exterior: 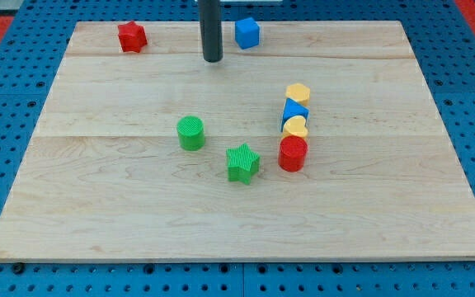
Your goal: Push the green star downwards
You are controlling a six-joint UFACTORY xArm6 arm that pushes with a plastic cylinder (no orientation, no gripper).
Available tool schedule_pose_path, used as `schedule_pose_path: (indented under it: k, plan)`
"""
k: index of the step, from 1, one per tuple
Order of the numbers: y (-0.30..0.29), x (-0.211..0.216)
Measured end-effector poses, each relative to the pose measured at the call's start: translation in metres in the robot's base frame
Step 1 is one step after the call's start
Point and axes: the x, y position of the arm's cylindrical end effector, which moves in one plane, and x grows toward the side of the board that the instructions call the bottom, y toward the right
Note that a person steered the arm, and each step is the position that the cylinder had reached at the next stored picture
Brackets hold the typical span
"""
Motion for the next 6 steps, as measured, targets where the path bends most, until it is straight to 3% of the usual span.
schedule_pose_path:
  k: [3, 5, 6]
  plan:
    - [0.003, 0.09]
    - [0.043, 0.216]
    - [0.05, 0.221]
